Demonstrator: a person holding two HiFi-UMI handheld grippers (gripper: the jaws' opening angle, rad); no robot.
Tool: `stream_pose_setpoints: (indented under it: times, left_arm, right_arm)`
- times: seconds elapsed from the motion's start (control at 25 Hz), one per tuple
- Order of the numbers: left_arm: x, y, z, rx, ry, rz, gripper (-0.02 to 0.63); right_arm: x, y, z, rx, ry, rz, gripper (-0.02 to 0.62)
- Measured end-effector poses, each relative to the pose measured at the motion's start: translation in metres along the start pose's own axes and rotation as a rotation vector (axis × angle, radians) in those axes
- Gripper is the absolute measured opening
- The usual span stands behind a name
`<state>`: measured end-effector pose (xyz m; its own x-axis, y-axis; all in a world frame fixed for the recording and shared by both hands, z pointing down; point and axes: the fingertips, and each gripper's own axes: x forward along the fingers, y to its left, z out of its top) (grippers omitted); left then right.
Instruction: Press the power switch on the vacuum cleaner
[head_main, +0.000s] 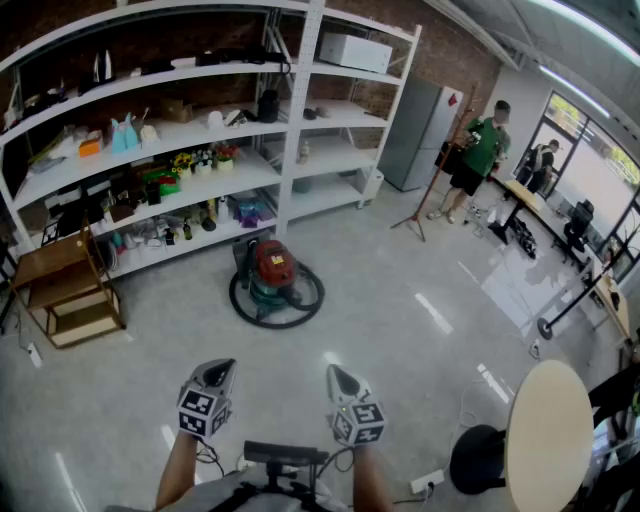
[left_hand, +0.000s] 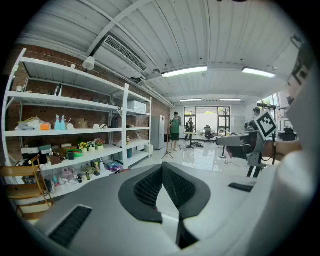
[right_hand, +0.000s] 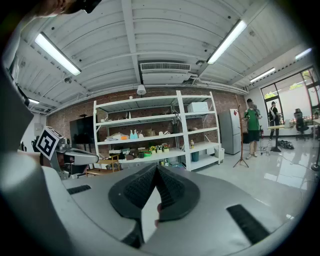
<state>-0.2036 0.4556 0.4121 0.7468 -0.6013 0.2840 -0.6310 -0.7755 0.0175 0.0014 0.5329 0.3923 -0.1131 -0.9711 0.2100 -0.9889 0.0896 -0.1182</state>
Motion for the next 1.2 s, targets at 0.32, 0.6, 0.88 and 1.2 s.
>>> stream_pose_setpoints:
  times: [0.32,0.6,0.88,1.2]
  left_arm:
    - [0.001,0.0,0.002,-0.006,0.002,0.002,0.006]
    - [0.006,-0.009,0.002,0.002,-0.005,0.001,0.006]
    - [0.01,-0.011,0.003,-0.007,-0.013,0.027,0.006]
    - [0.022,-0.032,0.011,-0.004,-0.022,0.053,0.006]
  right_arm:
    - [0.0,-0.006,0.004,0.029,-0.019,-0.001,0.012]
    - [-0.007,-0.011,0.002,0.035,-0.026,0.003,0.012]
    - [-0.014,-0.028,0.004,0.048,-0.044,-0.016,0.012]
    - [-0.022,-0.05,0.004,0.038,-0.044,-0.002,0.012]
